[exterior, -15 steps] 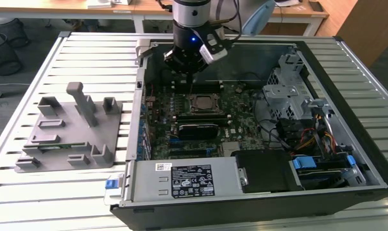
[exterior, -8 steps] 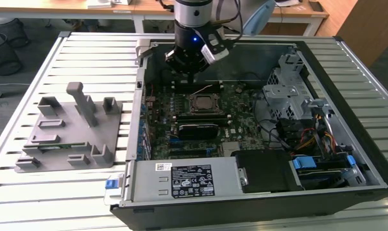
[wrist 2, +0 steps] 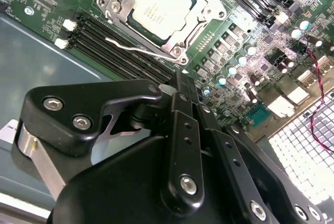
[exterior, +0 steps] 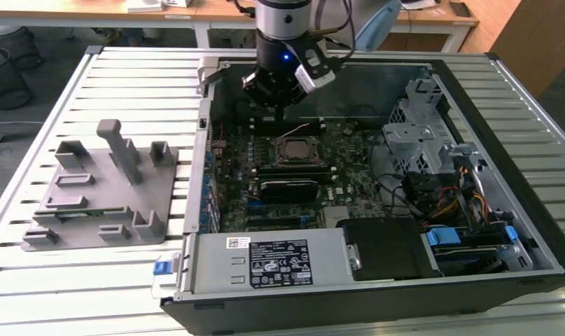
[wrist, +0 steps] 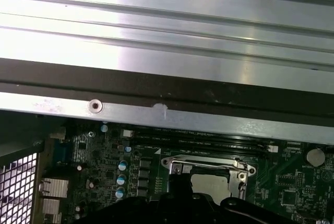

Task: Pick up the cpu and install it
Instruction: 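Install the first cpu locking lever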

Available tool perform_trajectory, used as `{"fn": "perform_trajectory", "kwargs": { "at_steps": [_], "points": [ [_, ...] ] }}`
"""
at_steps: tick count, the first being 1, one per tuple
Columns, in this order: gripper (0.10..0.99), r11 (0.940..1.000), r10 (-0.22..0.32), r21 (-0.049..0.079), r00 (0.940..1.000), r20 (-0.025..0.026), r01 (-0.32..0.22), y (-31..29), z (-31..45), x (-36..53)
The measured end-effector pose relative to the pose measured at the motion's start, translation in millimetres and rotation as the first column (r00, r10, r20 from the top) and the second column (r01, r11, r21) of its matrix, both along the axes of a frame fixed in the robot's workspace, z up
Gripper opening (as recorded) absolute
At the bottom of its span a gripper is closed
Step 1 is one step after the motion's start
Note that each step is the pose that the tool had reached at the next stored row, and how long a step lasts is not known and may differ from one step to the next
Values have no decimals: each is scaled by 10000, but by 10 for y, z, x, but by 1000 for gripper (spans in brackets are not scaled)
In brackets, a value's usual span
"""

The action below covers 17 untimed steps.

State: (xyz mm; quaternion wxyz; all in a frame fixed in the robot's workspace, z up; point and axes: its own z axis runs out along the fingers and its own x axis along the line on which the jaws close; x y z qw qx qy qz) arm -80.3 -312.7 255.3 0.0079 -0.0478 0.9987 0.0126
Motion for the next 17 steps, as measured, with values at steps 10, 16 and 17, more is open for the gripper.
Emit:
{"fn": "perform_trajectory", "kwargs": {
  "at_steps": [10, 16, 17],
  "points": [
    [106, 10000, 0, 0, 10000, 0, 0, 0, 0, 30],
    [106, 10000, 0, 0, 10000, 0, 0, 0, 0, 61],
    [106, 10000, 0, 1, 10000, 0, 0, 0, 0, 66]
  ]
}}
